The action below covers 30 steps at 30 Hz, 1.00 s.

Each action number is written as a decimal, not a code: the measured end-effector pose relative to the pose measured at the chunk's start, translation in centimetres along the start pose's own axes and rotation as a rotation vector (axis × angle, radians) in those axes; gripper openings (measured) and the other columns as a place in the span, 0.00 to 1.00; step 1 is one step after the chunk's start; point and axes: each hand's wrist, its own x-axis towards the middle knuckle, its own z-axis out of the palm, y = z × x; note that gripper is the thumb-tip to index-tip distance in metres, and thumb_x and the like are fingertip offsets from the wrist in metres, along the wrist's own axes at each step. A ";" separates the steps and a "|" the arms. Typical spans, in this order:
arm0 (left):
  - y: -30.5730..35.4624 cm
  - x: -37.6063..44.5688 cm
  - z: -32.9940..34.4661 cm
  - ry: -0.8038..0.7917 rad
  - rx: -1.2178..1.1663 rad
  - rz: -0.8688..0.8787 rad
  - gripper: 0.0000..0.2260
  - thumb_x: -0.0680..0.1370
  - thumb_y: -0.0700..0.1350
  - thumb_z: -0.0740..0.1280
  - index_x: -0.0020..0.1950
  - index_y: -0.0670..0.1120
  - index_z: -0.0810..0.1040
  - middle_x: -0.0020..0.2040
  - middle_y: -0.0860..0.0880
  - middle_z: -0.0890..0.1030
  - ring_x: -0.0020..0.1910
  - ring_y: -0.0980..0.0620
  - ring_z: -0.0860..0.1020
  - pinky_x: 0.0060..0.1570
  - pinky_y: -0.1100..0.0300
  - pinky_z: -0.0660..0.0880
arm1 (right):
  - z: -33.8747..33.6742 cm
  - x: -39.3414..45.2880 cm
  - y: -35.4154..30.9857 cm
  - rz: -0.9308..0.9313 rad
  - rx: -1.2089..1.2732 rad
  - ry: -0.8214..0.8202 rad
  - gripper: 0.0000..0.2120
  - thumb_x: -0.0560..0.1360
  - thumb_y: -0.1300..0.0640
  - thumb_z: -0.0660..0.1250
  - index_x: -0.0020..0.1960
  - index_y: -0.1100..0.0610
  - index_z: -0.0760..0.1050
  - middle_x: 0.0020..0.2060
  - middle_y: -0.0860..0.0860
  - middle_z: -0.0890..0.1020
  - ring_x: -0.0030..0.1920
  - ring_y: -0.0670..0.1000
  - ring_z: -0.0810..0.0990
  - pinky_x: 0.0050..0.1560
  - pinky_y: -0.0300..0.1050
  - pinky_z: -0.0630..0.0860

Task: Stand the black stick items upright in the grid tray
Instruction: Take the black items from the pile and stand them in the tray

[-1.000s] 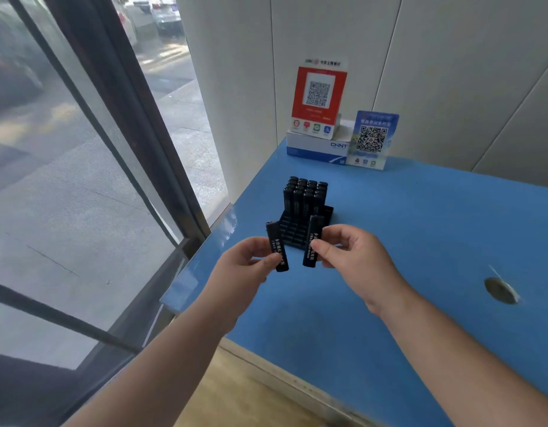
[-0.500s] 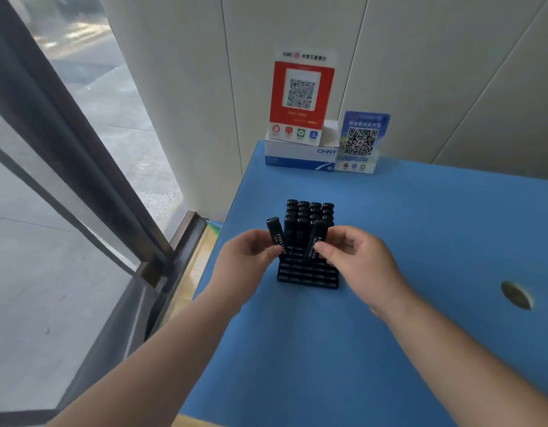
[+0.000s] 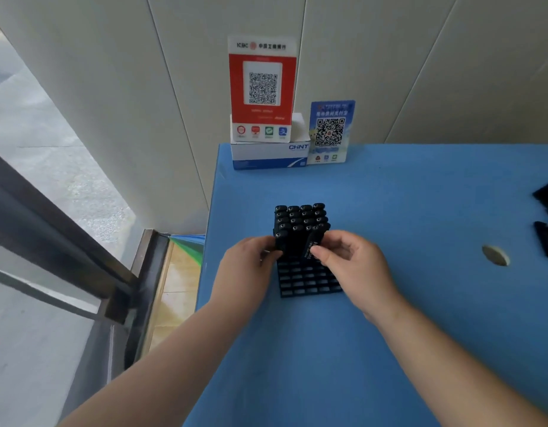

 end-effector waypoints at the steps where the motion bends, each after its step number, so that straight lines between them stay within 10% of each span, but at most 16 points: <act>1: -0.1 0.1 0.1 0.000 0.024 0.021 0.09 0.77 0.45 0.69 0.52 0.58 0.83 0.45 0.58 0.83 0.44 0.58 0.79 0.41 0.66 0.72 | 0.1 0.1 0.0 -0.006 -0.005 0.006 0.07 0.75 0.61 0.74 0.49 0.50 0.84 0.44 0.45 0.87 0.47 0.46 0.86 0.54 0.43 0.80; 30: -0.2 0.0 -0.1 0.001 0.163 -0.008 0.08 0.79 0.51 0.68 0.54 0.52 0.83 0.49 0.55 0.85 0.49 0.52 0.80 0.47 0.58 0.74 | 2.6 1.0 2.6 -0.324 -0.448 0.171 0.06 0.74 0.58 0.74 0.50 0.50 0.85 0.41 0.36 0.83 0.45 0.37 0.80 0.45 0.27 0.72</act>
